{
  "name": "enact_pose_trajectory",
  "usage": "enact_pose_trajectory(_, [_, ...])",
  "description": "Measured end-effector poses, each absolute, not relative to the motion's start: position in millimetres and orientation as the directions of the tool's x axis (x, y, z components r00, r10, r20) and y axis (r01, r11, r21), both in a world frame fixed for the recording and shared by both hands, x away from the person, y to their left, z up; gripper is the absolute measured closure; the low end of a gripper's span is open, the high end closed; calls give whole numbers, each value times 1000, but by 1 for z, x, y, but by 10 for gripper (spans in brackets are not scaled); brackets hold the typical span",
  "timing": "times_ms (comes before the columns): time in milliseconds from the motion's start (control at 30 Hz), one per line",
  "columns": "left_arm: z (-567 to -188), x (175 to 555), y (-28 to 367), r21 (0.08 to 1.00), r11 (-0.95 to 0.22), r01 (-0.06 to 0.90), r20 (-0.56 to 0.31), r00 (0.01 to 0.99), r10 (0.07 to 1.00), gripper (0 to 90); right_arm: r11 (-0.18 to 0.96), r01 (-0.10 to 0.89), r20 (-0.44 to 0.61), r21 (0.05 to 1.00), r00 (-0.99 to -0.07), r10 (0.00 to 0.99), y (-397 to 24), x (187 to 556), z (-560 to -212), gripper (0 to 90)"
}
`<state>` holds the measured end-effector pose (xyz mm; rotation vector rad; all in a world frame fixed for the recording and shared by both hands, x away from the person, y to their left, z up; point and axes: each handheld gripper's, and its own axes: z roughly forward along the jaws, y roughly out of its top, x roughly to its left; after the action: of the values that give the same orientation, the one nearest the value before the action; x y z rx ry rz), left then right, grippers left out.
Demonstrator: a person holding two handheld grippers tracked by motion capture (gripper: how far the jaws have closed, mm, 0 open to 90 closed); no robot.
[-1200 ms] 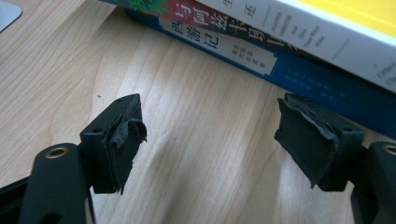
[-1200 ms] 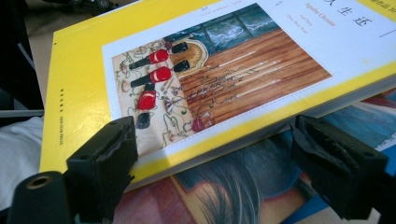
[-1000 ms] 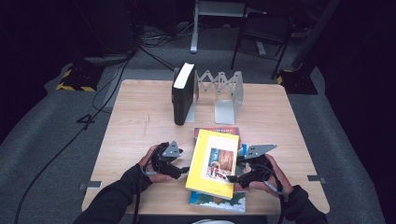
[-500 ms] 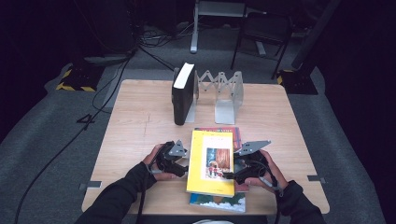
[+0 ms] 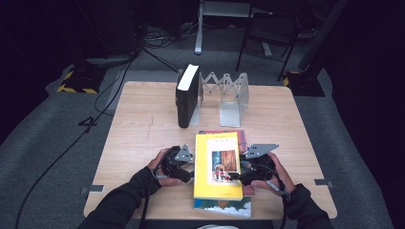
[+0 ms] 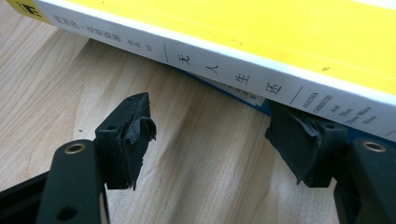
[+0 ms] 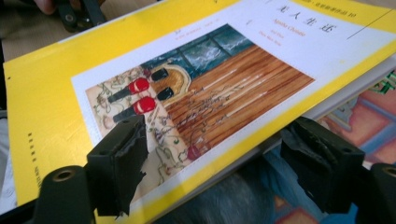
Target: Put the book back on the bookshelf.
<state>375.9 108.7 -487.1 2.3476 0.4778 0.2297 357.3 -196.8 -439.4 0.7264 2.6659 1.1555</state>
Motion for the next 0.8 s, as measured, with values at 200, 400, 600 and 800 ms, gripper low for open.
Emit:
enact_pose_trajectory(200, [-486, 374, 108, 689, -673, 270, 27, 918, 396, 341, 609, 468, 168, 640, -859, 484, -203, 356, -440, 219])
enact_pose_trajectory(400, [-487, 374, 107, 684, -677, 273, 26, 917, 397, 345, 639, 453, 169, 622, -874, 456, -196, 354, -441, 134])
enact_pose_trajectory(600, [-487, 374, 106, 683, -676, 277, 21, 917, 397, 344, 609, 426, 150, 668, -880, 451, -196, 354, -444, 196])
enact_pose_trajectory(800, [-488, 377, 108, 686, -665, 296, -2, 914, 405, 343, 585, 384, 109, 714, -887, 449, -199, 351, -442, 345])
